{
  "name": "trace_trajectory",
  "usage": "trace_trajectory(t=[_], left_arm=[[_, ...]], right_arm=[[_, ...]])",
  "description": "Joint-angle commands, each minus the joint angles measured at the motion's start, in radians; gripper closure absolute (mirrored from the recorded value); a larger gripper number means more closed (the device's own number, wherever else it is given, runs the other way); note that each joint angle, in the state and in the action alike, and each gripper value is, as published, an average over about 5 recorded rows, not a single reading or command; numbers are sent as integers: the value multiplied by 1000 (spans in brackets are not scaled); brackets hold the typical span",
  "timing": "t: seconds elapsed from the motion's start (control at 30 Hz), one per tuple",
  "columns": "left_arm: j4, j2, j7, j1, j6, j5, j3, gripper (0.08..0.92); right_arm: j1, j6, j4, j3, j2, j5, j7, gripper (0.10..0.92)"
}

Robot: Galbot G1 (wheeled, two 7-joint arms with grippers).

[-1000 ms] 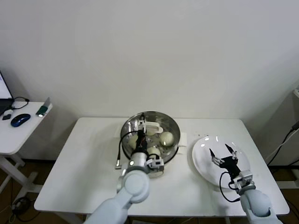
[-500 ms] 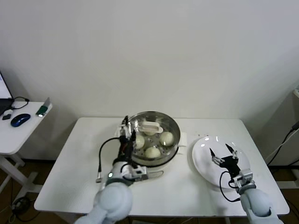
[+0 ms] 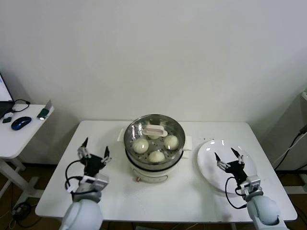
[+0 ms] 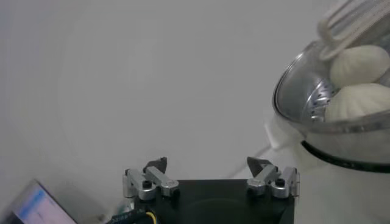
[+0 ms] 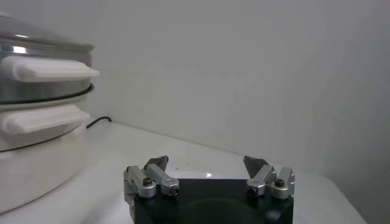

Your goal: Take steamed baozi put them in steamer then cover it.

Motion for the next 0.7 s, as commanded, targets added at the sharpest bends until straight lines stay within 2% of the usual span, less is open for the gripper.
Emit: trace_trajectory(t=[0.03,0.27,0.7], left_arm=[[214,-106,4,167,-592,-602,-337,177],[269,-104,41,180,-640,-611,-330,177],[267,-101,77,188,-686,-574,-323,177]], right_arm=[[-17,39,13,11,22,-2,-8,203],[-35,45,29,16,25,2,-8,203],[-63,44,61,22,40,8,-12,203]])
